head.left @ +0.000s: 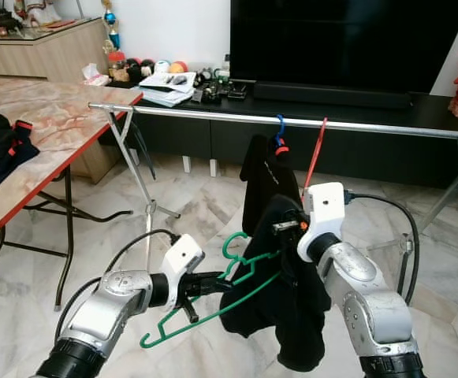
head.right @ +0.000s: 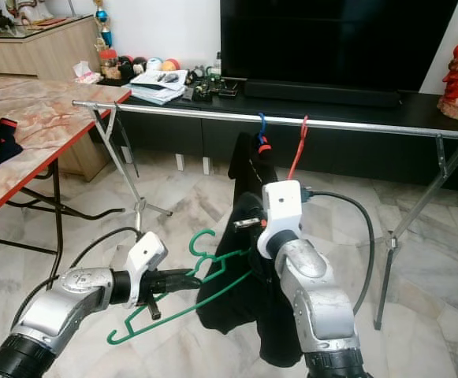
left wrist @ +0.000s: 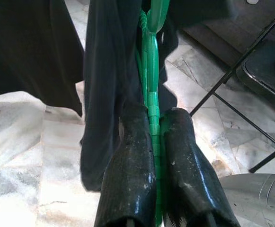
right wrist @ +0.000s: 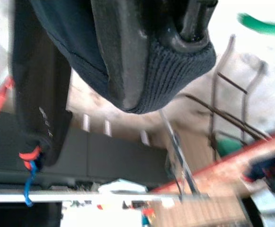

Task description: Hang hanger

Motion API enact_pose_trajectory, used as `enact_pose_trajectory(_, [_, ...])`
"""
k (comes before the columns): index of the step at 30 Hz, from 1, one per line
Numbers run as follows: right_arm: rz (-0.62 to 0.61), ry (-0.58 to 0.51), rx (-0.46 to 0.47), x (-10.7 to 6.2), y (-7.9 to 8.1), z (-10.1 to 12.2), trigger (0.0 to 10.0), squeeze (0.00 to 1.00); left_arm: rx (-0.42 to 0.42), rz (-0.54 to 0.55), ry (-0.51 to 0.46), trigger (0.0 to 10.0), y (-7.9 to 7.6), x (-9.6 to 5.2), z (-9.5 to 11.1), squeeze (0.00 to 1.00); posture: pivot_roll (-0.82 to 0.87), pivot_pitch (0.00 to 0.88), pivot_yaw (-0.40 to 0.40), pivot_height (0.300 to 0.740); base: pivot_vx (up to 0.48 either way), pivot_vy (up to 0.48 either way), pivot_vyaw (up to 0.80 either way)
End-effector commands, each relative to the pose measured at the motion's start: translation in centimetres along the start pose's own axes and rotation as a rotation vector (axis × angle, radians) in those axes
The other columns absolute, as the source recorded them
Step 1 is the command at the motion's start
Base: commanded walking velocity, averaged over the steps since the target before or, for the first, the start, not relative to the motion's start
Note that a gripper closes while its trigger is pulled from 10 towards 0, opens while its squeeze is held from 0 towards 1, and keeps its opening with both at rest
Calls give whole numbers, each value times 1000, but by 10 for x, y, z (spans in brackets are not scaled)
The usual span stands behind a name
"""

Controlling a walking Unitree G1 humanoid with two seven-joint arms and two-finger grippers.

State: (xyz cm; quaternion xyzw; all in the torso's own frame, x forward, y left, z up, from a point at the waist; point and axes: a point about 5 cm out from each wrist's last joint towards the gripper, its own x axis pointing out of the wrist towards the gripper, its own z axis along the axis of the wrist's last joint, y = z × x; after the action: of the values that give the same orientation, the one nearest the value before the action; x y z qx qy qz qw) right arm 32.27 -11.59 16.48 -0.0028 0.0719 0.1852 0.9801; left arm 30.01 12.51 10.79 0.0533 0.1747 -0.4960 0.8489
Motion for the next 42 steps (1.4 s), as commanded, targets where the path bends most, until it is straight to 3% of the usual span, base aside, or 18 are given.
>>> enact_pose_trajectory(1, [-82, 55, -51, -1, -12, -10, 10000, 0, -1, -9, -13, 10000, -1, -2, 4, 0, 69, 19, 37, 740, 0, 0, 0])
enact_pose_trajectory(2, [-103, 71, -72, -1, -16, -13, 10000, 0, -2, -10, -14, 10000, -1, -3, 4, 0, 69, 19, 37, 740, 0, 0, 0])
enact_pose_trajectory(3, [-149, 118, -202, -2, -26, -21, 10000, 0, -4, -12, -13, 10000, -2, -3, 3, 0, 69, 19, 37, 740, 0, 0, 0])
enact_pose_trajectory(4, [-149, 118, -202, -2, -26, -21, 10000, 0, -4, -12, -13, 10000, -2, -3, 3, 0, 69, 19, 37, 740, 0, 0, 0])
enact_pose_trajectory(5, [-165, 143, -301, -3, -33, -25, 10000, 0, -6, -14, -13, 10000, -2, -3, 3, 0, 69, 19, 37, 740, 0, 0, 0])
enact_pose_trajectory(9, [-152, 112, -245, -3, -32, -21, 10000, 0, -7, -14, -12, 10000, -2, -5, 3, 0, 72, 17, 38, 740, 0, 0, 0])
enact_pose_trajectory(12, [-97, 51, -180, 0, -24, -10, 10000, 0, -9, -13, -10, 10000, -2, -6, 3, 0, 73, 16, 39, 740, 0, 0, 0])
enact_pose_trajectory(14, [16, -42, -144, 1, -6, 4, 10000, 0, -9, -12, -7, 10000, -1, -5, 3, 0, 73, 13, 42, 740, 0, 0, 0])
enact_pose_trajectory(17, [48, -65, -119, 1, 0, 9, 10000, 0, -9, -12, -7, 10000, -1, -5, 3, 0, 73, 13, 42, 740, 0, 0, 0])
enact_pose_trajectory(23, [185, -107, 21, -7, 25, 23, 10000, 0, -6, -13, 4, 10000, -3, -2, 1, 0, 69, 7, 44, 740, 0, 0, 0])
enact_pose_trajectory(27, [213, -110, 33, -10, 29, 22, 10000, 0, -4, -12, 4, 10000, -4, 0, 0, 0, 67, 7, 45, 740, 0, 0, 0])
enact_pose_trajectory(30, [120, -49, -52, -7, 15, 6, 10000, 0, 1, 0, -1, 10000, -3, 1, 2, 0, 68, 10, 45, 740, 0, 0, 0])
enact_pose_trajectory(32, [-59, 69, -101, -5, -10, -14, 10000, 0, 7, 30, -4, 10000, 0, 0, 2, 0, 68, 11, 43, 740, 0, 0, 0])
enact_pose_trajectory(34, [-158, 141, -131, -6, -25, -26, 10000, 0, 16, 61, 3, 10000, 4, -1, 2, 0, 71, 11, 42, 740, 0, 0, 0])
enact_pose_trajectory(38, [-173, 165, -91, -10, -29, -33, 10000, 0, 21, 100, -8, 10000, 8, -3, 3, 0, 73, 18, 41, 740, 0, 0, 0])
enact_pose_trajectory(42, [-69, 107, -54, -10, -15, -27, 10000, 0, 16, 115, -17, 10000, 10, -4, 4, 0, 74, 21, 42, 740, 0, 0, 0])
